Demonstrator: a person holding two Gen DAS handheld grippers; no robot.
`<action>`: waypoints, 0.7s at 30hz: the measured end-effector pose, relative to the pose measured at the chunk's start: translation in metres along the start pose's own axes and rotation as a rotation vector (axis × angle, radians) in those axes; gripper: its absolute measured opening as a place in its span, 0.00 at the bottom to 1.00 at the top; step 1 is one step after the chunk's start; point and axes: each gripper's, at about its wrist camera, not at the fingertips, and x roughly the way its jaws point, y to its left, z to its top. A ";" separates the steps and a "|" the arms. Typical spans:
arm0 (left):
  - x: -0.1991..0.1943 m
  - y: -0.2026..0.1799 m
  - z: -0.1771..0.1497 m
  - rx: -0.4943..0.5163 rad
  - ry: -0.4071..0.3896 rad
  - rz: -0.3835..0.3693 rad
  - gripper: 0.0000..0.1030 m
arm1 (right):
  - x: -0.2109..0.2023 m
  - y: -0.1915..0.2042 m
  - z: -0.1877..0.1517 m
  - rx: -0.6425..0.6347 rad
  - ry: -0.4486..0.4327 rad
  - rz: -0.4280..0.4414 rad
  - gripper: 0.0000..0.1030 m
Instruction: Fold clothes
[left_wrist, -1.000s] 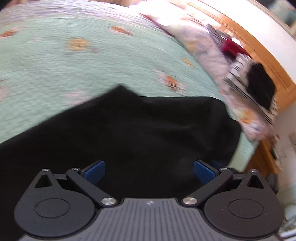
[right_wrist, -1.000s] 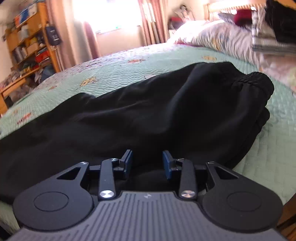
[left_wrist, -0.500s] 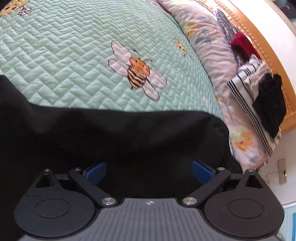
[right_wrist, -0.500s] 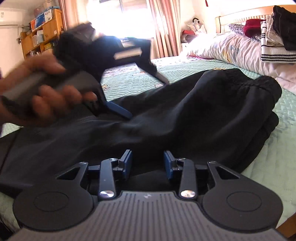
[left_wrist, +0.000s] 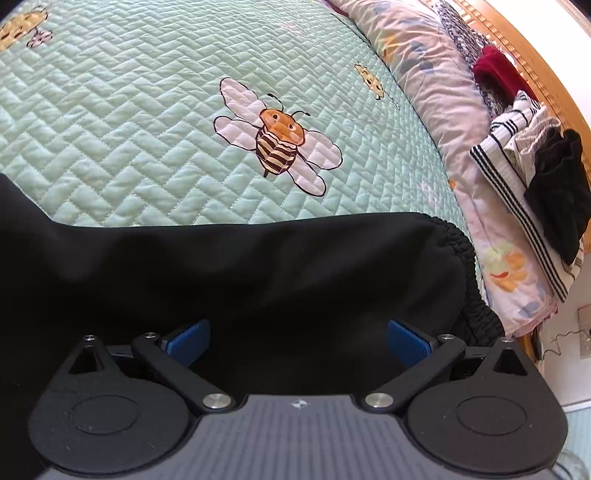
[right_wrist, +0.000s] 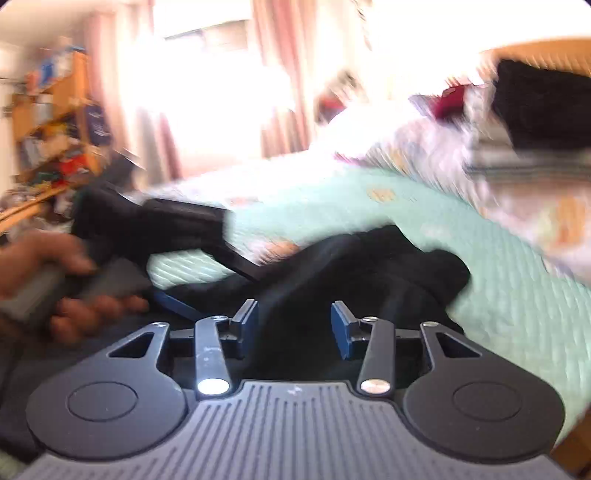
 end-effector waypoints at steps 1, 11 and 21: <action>-0.001 -0.001 -0.001 0.010 -0.002 0.005 0.99 | 0.004 -0.007 -0.008 0.058 0.035 0.014 0.46; -0.094 0.017 -0.082 0.065 -0.102 -0.104 0.99 | -0.056 -0.054 -0.048 0.445 -0.146 0.155 0.57; -0.165 0.081 -0.186 -0.093 -0.099 -0.160 0.99 | -0.030 0.004 -0.067 0.483 0.198 0.556 0.64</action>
